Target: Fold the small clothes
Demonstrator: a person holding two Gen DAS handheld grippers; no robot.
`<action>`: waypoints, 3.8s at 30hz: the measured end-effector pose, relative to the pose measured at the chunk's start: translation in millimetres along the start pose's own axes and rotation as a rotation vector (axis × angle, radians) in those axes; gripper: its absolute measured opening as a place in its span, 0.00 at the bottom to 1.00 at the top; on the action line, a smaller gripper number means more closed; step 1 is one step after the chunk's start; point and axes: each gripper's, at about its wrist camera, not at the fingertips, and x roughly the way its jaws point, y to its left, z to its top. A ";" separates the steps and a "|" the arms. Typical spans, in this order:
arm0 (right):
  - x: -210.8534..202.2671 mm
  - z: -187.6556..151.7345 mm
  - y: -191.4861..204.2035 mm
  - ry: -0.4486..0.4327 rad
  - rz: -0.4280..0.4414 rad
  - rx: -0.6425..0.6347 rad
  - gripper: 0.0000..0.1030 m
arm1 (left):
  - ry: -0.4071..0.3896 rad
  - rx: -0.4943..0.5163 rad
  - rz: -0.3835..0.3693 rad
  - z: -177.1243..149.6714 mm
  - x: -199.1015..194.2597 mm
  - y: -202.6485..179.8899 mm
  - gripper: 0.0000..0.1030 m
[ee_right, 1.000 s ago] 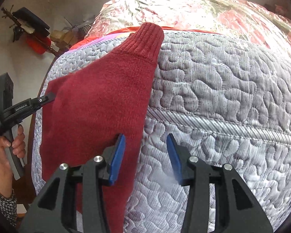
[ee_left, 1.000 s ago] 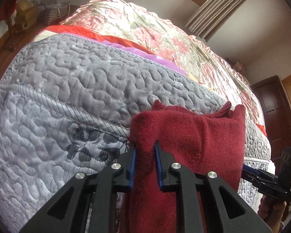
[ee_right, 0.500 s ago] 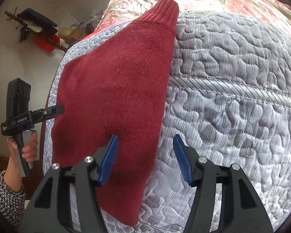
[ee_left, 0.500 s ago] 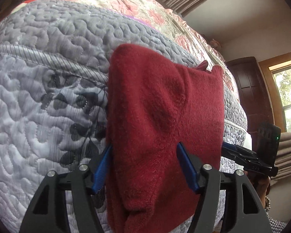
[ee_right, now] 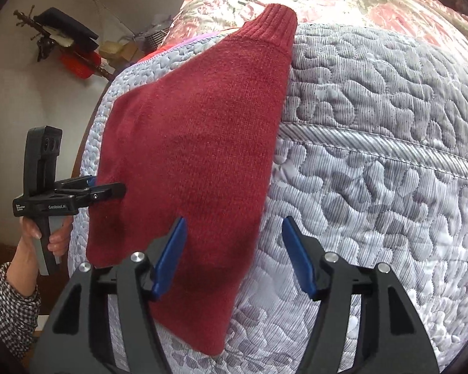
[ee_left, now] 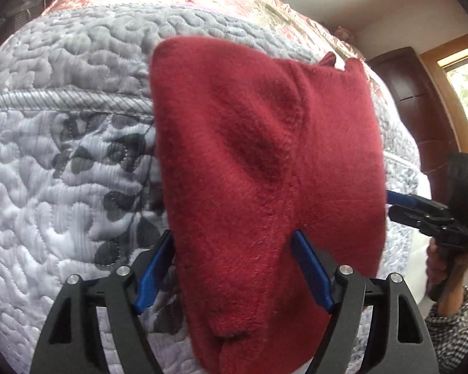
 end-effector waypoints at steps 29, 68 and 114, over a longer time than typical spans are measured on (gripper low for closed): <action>-55.5 -46.4 -48.5 -0.061 0.219 0.087 0.36 | -0.072 0.018 -0.189 -6.4 20.0 -126.3 0.38; -153.2 -253.3 -203.8 -0.040 0.202 0.200 0.63 | -0.144 -0.027 0.040 -147.2 65.5 -272.0 0.64; -110.3 -301.2 -156.9 0.035 0.077 0.273 0.31 | -0.131 -0.075 0.251 -227.5 60.7 -253.2 0.63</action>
